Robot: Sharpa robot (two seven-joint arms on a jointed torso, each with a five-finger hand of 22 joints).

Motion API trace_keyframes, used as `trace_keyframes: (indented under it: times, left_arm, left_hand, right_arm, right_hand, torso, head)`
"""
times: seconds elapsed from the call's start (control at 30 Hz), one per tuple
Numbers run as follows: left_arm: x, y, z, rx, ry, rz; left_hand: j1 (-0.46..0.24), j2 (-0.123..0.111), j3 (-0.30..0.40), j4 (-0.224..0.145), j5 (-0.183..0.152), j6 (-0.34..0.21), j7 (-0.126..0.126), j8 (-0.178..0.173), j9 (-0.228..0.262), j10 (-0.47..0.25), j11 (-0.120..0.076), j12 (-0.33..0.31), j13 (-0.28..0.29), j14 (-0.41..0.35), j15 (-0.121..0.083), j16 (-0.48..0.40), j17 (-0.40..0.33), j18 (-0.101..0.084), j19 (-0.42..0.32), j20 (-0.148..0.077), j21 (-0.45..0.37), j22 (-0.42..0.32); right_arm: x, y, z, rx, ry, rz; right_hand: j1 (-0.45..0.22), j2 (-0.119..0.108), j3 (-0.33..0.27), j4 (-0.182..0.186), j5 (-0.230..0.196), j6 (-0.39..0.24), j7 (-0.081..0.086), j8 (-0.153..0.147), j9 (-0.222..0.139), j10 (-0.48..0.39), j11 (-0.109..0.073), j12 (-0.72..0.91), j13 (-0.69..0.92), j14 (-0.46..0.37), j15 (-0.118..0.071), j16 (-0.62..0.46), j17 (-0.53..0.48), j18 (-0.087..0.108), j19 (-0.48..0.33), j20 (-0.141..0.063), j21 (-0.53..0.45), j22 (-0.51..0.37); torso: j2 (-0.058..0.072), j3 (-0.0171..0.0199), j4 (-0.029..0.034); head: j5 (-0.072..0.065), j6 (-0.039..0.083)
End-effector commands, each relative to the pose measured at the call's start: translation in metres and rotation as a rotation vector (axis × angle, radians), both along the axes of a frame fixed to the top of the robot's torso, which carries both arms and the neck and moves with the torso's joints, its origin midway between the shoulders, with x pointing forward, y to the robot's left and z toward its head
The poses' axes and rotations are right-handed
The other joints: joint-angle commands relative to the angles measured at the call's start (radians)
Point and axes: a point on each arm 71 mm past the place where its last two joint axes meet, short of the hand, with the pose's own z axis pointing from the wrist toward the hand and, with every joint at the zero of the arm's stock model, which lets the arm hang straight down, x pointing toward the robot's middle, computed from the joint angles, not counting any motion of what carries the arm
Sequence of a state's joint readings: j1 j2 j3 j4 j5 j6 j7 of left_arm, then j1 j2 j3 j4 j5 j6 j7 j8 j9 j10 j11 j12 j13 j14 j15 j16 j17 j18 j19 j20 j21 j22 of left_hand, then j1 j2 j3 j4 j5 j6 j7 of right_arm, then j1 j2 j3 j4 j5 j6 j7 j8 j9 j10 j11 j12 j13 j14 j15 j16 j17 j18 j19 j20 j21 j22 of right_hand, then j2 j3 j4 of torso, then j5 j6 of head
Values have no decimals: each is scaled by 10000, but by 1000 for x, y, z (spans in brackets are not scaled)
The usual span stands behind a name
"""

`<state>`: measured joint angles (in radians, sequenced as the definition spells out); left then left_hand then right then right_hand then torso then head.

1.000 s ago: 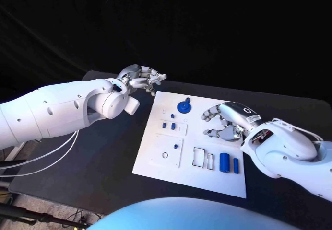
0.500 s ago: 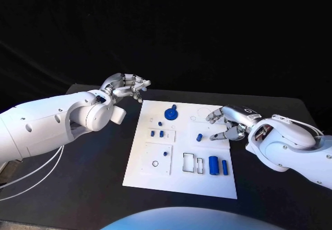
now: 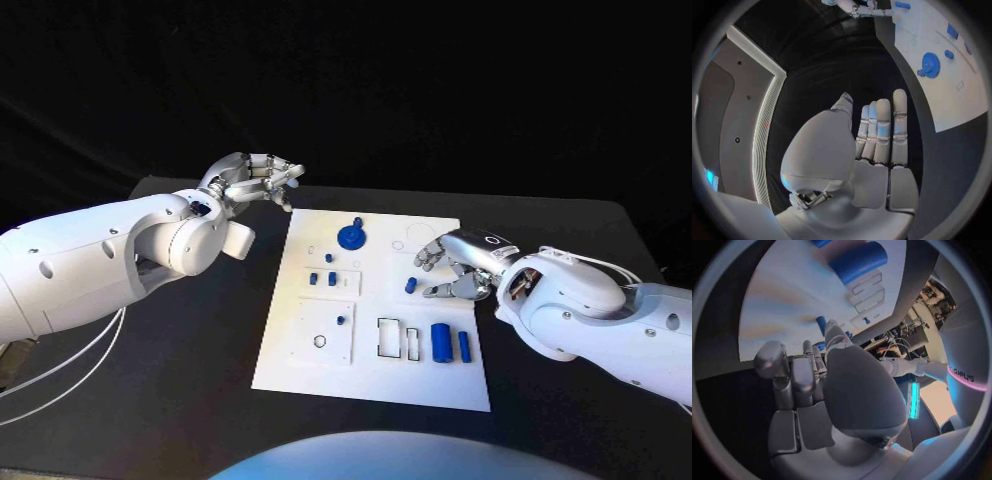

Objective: Assemble the parts on the task board

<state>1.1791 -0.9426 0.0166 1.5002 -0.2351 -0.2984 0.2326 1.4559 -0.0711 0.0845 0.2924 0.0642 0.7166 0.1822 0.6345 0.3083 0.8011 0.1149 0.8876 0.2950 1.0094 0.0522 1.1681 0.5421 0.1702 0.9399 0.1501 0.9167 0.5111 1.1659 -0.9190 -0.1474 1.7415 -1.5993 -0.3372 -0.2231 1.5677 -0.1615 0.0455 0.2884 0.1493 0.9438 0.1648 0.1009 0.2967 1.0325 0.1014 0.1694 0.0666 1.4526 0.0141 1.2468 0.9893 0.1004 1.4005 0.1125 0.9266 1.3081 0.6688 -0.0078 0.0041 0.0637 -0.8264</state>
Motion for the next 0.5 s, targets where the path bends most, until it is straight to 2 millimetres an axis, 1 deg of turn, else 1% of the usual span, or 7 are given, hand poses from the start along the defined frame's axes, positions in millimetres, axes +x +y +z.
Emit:
trace_keyframes:
  times: [0.03,0.23,0.3,0.37,0.5]
  left_arm:
    - [0,-1,1,-241,-59,-107]
    - [0,-1,1,-256,-39,-118]
    - [0,-1,1,-264,-27,-118]
    - [-1,-1,1,-265,-16,-112]
    - [-1,0,1,-263,1,-101]
  left_hand:
    - [92,-34,68,-19,9,-46,48,-28,-18,61,25,-58,-20,-81,9,-79,-23,148,-16,35,-50,-24]
    - [101,-7,127,-16,13,-46,54,-27,-44,69,30,-63,-55,-89,13,-143,-64,148,3,37,-125,-76]
    - [154,41,221,-23,18,-44,53,-27,-70,70,27,-73,-90,-83,10,-192,-98,149,32,36,-188,-122]
    - [174,54,258,-24,18,-44,53,-27,-80,69,26,-77,-104,-80,8,-209,-110,150,45,34,-210,-139]
    - [207,66,322,-24,16,-45,55,-29,-99,69,26,-85,-129,-72,6,-238,-131,150,69,31,-249,-168]
  right_arm:
    - [-2,5,-2,-23,-153,288]
    - [-3,12,-10,-7,-24,413]
    - [-4,13,-12,6,11,438]
    - [-4,15,-13,15,34,454]
    - [-3,17,-16,-27,72,451]
  right_hand:
    - [-3,115,162,-3,65,142,-9,59,-22,126,0,20,-16,51,-7,79,59,84,80,-10,96,414]
    - [25,199,566,4,62,410,6,101,-78,384,-2,-26,-20,94,-12,199,199,45,161,-23,310,509]
    - [12,205,698,7,53,506,5,116,-97,470,-8,-47,-20,109,-15,245,254,32,186,-27,389,545]
    - [12,206,731,6,51,519,1,115,-104,482,-10,-55,-21,109,-17,249,256,32,188,-28,393,549]
    - [-23,230,906,15,39,593,-14,113,-135,544,-20,-103,-23,110,-24,268,264,28,199,-33,422,570]
  torso:
    - [-10,-12,-6]
    - [-8,-18,6]
    - [-2,-19,11]
    - [-4,-14,8]
    - [-9,-19,13]
  head:
    - [-29,4]
    - [-57,3]
    - [-54,8]
    - [-40,1]
    - [-35,-6]
